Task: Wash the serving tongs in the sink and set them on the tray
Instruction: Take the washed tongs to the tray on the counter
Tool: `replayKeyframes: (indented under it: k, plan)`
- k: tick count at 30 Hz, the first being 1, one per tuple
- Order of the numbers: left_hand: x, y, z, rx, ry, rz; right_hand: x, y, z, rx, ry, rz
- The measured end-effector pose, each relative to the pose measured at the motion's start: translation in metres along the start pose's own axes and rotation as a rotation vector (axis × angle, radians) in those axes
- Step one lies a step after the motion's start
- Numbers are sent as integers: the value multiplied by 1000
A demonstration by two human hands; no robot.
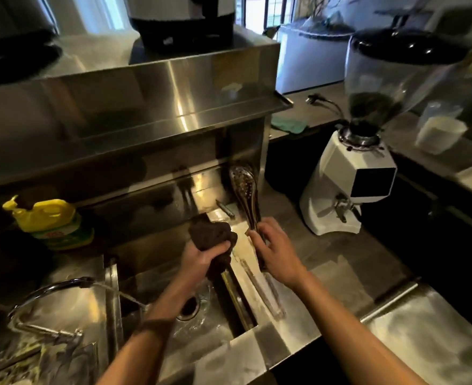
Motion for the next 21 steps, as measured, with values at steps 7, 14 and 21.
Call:
replayKeyframes:
  k: [7, 14, 21]
  plan:
    - [18, 10, -109, 1, -192, -2, 20, 21, 105, -42, 141, -61]
    - [45, -3, -227, -90, -398, -13, 70, 68, 214, 6, 351, -201]
    - [90, -23, -335, -211, -615, -29, 133, 114, 311, 75, 529, -333]
Point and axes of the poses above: each hand's wrist, its own x-axis away from the middle knuckle, its own z-axis out of the back of the hand, y = z × x, the point moved 8 cm from there along -x, towards the middle knuckle, and after that the axes turned 3 degrees about y, right-handed, at the moved point
